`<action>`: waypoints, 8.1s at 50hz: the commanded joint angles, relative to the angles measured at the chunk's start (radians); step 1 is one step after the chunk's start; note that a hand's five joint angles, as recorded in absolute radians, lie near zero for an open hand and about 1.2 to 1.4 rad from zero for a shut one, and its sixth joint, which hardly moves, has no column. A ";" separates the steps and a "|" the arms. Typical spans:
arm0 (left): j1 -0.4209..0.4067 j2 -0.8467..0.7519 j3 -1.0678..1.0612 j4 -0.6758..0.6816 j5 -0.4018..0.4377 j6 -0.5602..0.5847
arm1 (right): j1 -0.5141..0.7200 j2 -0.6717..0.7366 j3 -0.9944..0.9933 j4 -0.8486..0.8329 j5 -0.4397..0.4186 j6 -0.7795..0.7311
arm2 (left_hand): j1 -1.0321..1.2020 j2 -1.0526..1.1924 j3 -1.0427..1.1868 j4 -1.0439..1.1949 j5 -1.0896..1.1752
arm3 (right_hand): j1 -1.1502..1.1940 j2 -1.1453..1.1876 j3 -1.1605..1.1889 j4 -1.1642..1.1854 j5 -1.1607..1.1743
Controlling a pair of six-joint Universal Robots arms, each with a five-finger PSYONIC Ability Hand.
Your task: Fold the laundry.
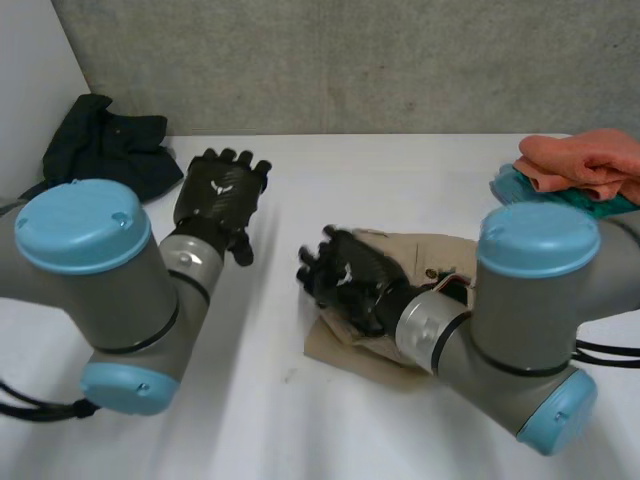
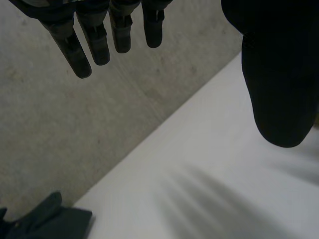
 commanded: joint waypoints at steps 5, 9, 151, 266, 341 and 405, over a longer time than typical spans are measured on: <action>-0.104 -0.094 0.216 -0.004 -0.002 -0.018 | -0.250 -0.259 0.082 0.074 0.024 0.728 | 0.002 -0.012 -0.022 -0.015 -0.033 | -0.027 -0.048 -0.392 -0.062 -0.094; -0.155 -0.122 0.251 -0.007 0.012 -0.060 | -0.365 -0.298 0.108 0.132 0.024 0.831 | 0.007 -0.006 -0.016 -0.009 -0.027 | -0.027 -0.048 -0.392 -0.062 -0.094; -0.057 0.070 -0.134 -0.249 -0.108 -0.411 | -0.437 0.042 -0.425 -0.377 0.015 0.368 | -0.001 -0.015 -0.025 -0.017 -0.036 | 1.195 1.173 0.830 1.160 1.128; -0.034 0.077 -0.178 -0.223 -0.100 -0.399 | -0.823 0.535 -0.999 0.324 -0.064 1.056 | -0.004 -0.018 -0.028 -0.020 -0.039 | -0.027 -0.048 -0.392 -0.062 -0.094; 0.362 0.049 0.028 -0.117 -0.054 -0.142 | -0.056 -0.197 0.229 -0.128 0.212 0.678 | -0.010 -0.024 -0.034 -0.026 -0.045 | -0.027 -0.048 -0.392 -0.062 -0.094; 0.543 -0.488 0.541 -0.039 0.060 0.448 | -0.008 -0.264 0.439 -0.235 0.179 0.531 | -0.010 -0.024 -0.034 -0.026 -0.045 | -0.027 -0.048 -0.392 -0.062 -0.094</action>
